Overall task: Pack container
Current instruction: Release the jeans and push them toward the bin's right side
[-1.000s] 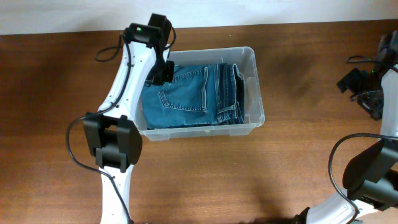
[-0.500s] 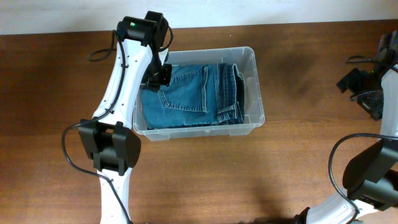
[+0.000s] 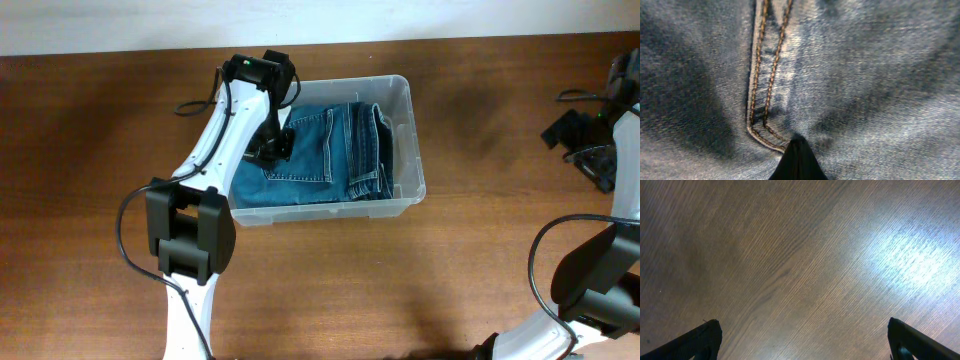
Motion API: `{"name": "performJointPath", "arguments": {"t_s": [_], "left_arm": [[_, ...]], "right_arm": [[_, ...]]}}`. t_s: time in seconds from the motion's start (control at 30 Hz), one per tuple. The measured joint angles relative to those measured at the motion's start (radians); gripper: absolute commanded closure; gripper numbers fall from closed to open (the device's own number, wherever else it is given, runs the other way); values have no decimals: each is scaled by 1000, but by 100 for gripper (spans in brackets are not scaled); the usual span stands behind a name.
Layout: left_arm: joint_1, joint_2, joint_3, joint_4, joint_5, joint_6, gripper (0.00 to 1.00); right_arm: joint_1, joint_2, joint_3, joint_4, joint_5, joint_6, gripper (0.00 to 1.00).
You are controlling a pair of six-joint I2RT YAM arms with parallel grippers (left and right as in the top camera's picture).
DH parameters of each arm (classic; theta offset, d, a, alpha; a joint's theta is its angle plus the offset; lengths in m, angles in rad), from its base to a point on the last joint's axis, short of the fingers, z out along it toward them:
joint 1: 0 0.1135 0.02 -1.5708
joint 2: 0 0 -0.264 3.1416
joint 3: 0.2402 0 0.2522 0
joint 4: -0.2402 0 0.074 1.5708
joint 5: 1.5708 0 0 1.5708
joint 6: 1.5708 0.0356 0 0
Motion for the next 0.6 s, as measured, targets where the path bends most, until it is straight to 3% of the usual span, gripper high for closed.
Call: {"name": "performJointPath", "arguments": {"t_s": [0.13, 0.4, 0.6], "left_arm": [[-3, -2, 35, 1, 8, 0, 99], [-24, -6, 310, 64, 48, 0, 99], [-70, -14, 326, 123, 142, -1, 99]], "right_arm": [[0, 0, 0, 0, 0, 0, 2], [0, 0, 0, 0, 0, 0, 2], [0, 0, 0, 0, 0, 0, 2]]}}
